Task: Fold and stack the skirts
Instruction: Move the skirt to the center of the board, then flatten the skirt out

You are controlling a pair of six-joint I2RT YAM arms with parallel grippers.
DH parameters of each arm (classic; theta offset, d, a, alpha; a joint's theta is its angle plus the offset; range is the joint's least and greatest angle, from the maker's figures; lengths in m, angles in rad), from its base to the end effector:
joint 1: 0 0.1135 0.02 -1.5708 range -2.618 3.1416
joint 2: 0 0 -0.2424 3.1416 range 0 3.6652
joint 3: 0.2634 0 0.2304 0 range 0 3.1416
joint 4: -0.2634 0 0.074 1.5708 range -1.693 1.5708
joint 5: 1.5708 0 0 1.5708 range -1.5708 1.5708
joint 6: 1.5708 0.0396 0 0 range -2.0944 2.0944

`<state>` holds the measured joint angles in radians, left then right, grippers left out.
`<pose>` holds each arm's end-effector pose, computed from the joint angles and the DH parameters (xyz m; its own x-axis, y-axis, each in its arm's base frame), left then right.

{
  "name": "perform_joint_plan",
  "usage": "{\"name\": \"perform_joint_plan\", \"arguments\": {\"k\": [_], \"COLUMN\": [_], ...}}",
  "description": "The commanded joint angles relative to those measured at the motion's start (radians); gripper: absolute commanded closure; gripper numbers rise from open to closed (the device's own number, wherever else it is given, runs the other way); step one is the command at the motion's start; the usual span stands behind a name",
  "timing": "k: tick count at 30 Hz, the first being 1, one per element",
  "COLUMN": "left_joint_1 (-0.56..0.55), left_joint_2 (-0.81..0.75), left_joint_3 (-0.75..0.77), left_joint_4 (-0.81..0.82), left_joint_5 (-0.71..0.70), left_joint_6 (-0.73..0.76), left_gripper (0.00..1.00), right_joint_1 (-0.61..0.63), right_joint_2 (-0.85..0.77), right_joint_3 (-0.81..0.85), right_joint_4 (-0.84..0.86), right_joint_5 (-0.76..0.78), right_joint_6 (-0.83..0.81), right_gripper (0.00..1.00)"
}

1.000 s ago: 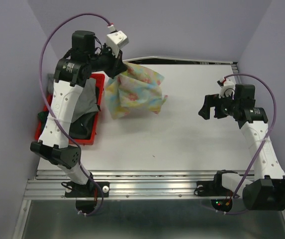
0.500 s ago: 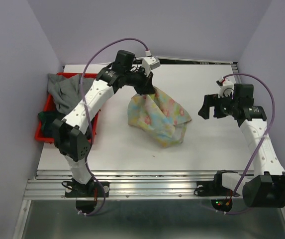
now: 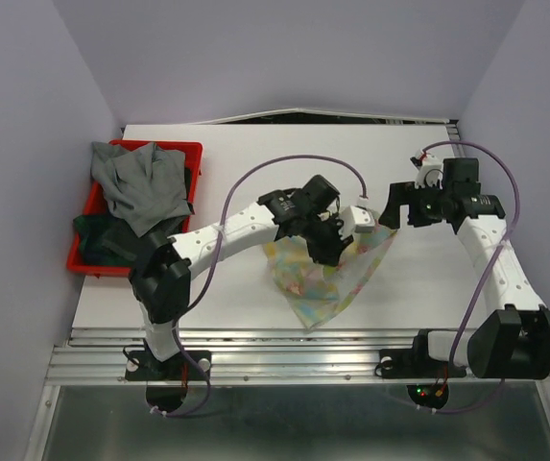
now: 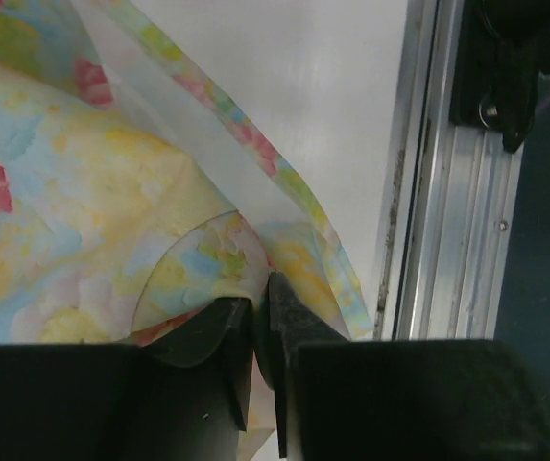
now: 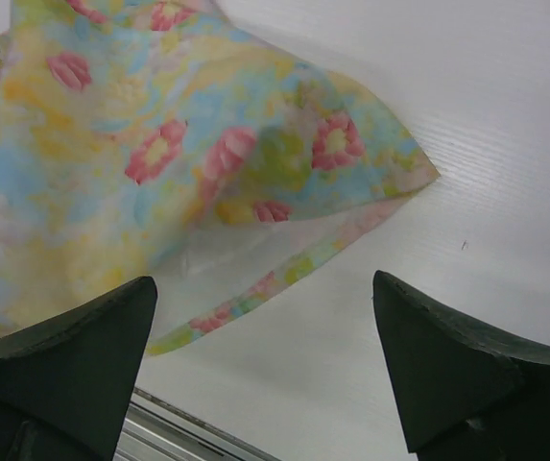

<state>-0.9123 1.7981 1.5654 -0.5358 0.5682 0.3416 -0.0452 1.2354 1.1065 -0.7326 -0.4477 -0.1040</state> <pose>0.2170 -0.3153 0.2821 -0.0981 0.5882 -0.8027 0.9937 0.0135 -0.1116 0.2405 0.0063 0.2900 -0.7289 -0.0607 -0.6819 -0.3183 0.9119 0.2591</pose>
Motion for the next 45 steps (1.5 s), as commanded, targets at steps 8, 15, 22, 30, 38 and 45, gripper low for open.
{"name": "perform_joint_plan", "arguments": {"k": [8,15,22,30,38,45], "left_joint_1": [-0.034,0.283,0.524,0.546,0.553,0.559], "left_joint_2": [-0.244,-0.365,-0.283,-0.2,-0.082,-0.016], "left_joint_3": [-0.149,-0.231,-0.39,-0.438,-0.427,-0.398], "left_joint_4": [-0.047,0.028,0.147,0.226,0.255,0.276], "left_joint_5": [-0.159,-0.051,-0.027,-0.097,-0.051,0.002], "left_joint_6": [0.1,-0.041,-0.243,-0.297,-0.316,-0.325], "left_gripper": [0.07,0.08,0.18,0.19,0.23,0.3], "right_joint_1": [-0.001,0.042,0.212,0.344,0.412,0.423], "right_joint_2": [0.134,0.332,0.553,0.798,1.015,1.082], "right_joint_3": [0.125,0.271,0.475,0.664,0.861,0.885], "right_joint_4": [0.05,0.091,0.183,0.213,0.182,0.176], "right_joint_5": [-0.138,-0.131,-0.051,0.026,0.063,0.06], "right_joint_6": [-0.026,0.01,0.075,0.036,-0.002,-0.028], "right_gripper": [0.08,0.17,0.27,0.3,0.3,0.32]}}
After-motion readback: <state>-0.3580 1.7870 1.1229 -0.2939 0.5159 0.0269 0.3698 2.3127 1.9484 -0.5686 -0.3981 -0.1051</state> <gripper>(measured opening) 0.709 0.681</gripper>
